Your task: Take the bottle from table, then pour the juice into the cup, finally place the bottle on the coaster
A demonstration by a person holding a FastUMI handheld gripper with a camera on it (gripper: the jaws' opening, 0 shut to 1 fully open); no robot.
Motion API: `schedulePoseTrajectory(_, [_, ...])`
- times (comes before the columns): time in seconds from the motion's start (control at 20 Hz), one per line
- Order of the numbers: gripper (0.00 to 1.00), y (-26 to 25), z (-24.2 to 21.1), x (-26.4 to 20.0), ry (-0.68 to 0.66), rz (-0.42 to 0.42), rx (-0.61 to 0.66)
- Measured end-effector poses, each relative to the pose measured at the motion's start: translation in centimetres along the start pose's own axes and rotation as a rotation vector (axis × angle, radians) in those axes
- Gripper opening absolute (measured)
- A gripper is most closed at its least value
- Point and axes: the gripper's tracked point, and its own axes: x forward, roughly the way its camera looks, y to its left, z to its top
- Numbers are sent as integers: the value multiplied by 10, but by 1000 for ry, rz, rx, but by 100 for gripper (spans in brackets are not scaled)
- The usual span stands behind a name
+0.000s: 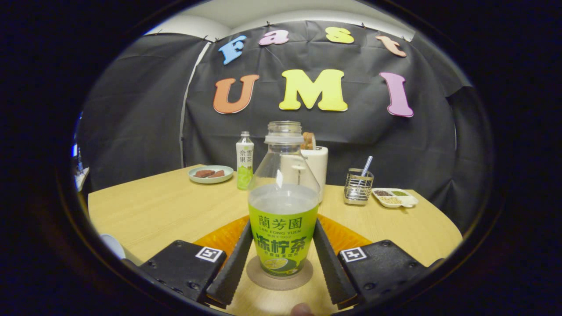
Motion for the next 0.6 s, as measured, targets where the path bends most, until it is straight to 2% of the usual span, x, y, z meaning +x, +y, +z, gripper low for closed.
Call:
schedulePoseTrajectory(0.15, [96, 0, 7, -11, -19, -10, 2])
schedulePoseTrajectory(0.25, [100, 2, 16, -21, -38, -24, -10])
schedulePoseTrajectory(0.4, [100, 4, 37, -45, -75, -52, -2])
schedulePoseTrajectory(0.6, [100, 10, 73, -100, -137, -96, 28])
